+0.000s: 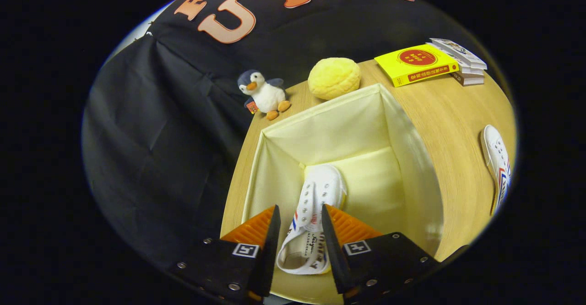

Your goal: Open the storage box then place both shoes into the box .Put the left shoe in first, then the right shoe, with the right side of both shoes facing outward in a uniform manner.

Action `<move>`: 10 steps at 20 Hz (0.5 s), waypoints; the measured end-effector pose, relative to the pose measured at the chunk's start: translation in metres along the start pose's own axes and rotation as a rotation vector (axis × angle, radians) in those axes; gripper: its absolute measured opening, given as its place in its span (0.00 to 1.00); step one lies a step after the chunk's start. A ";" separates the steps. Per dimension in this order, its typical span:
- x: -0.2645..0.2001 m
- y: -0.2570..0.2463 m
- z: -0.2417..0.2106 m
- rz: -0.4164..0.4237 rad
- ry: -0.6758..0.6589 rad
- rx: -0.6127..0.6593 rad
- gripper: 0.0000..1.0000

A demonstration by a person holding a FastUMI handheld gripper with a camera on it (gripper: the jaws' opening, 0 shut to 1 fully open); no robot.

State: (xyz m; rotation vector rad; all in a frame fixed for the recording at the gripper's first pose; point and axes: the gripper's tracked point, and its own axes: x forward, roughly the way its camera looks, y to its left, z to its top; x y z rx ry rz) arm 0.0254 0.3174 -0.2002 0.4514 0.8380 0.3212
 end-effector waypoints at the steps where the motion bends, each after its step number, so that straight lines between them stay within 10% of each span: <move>1: -0.007 0.002 0.006 0.015 -0.016 0.006 0.62; 6: -0.051 -0.007 0.038 0.032 -0.097 -0.013 0.96; 10: -0.090 -0.024 0.065 0.042 -0.173 -0.001 0.98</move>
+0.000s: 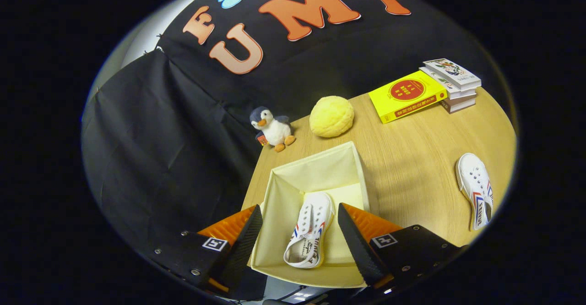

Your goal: Open the storage box then place both shoes into the box .Put the left shoe in first, then the right shoe, with the right side of both shoes facing outward in a uniform manner.

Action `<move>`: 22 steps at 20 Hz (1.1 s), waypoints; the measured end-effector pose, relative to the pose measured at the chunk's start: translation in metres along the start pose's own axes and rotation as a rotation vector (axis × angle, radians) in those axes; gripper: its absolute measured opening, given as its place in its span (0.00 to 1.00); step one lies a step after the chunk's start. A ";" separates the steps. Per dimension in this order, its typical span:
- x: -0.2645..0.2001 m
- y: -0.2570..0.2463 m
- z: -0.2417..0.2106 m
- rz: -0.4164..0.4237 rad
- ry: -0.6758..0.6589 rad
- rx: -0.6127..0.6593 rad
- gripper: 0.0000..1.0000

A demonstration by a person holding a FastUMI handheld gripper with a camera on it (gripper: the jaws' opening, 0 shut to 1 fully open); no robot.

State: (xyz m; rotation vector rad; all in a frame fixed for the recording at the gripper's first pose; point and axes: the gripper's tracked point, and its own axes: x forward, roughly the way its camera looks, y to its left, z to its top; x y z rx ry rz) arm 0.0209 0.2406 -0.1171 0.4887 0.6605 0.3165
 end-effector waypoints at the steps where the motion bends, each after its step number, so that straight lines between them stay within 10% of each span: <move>1: -0.008 -0.009 0.009 -0.008 -0.022 -0.003 0.98; 13: -0.071 -0.208 0.056 -0.258 -0.106 0.024 0.98; 22: -0.081 -0.338 0.005 -0.408 0.066 -0.059 0.99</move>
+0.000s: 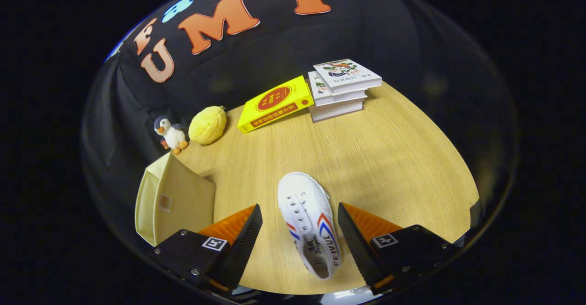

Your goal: Open the storage box then place both shoes into the box .Put the left shoe in first, then the right shoe, with the right side of both shoes facing outward in a uniform manner.

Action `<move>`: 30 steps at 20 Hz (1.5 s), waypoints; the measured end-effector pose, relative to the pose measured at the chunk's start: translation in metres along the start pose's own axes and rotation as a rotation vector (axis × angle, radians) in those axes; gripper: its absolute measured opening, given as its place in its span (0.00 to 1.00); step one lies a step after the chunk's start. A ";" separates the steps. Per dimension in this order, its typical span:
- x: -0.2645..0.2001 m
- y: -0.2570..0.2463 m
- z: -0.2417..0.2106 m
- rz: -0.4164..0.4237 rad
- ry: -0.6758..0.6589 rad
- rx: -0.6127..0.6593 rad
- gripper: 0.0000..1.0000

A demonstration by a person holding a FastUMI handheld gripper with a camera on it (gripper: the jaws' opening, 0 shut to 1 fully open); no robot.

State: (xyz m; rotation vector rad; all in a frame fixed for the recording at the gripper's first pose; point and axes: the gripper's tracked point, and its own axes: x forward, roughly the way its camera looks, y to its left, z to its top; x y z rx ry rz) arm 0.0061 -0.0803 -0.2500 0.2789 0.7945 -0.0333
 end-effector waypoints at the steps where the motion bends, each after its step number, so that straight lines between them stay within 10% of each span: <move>1: 0.004 -0.007 -0.006 -0.005 0.017 -0.016 0.98; 12: 0.038 -0.031 -0.068 0.022 0.181 -0.191 0.73; 21: 0.051 -0.036 -0.069 0.023 0.187 -0.143 0.03; 30: 0.039 0.008 -0.064 0.171 0.175 0.150 0.00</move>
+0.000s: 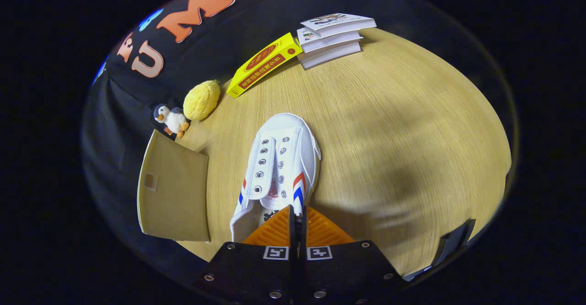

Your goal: Open the storage box then place both shoes into the box .Put the left shoe in first, then the right shoe, with the right side of both shoes facing outward in a uniform manner.

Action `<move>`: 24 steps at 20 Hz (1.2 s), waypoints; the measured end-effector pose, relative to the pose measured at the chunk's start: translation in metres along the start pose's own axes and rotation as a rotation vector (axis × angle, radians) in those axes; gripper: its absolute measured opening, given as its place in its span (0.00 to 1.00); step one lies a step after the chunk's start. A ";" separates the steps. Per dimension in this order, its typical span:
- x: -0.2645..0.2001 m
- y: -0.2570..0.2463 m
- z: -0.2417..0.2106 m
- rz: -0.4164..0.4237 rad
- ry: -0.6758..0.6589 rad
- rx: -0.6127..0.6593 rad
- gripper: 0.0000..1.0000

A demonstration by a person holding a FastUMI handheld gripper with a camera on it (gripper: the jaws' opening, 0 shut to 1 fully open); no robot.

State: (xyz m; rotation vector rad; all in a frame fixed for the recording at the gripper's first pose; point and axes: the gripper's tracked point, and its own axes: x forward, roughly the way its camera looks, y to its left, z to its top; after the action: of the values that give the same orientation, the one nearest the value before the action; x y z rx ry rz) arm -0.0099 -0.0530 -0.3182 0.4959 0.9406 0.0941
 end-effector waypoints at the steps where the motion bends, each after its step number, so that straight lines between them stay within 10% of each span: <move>1: -0.002 0.007 0.004 0.009 -0.016 0.000 0.00; 24: -0.047 0.306 0.011 0.199 -0.142 -0.101 0.00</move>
State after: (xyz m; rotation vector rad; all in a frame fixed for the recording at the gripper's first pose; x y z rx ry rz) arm 0.0123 0.1996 -0.1411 0.4950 0.7427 0.2814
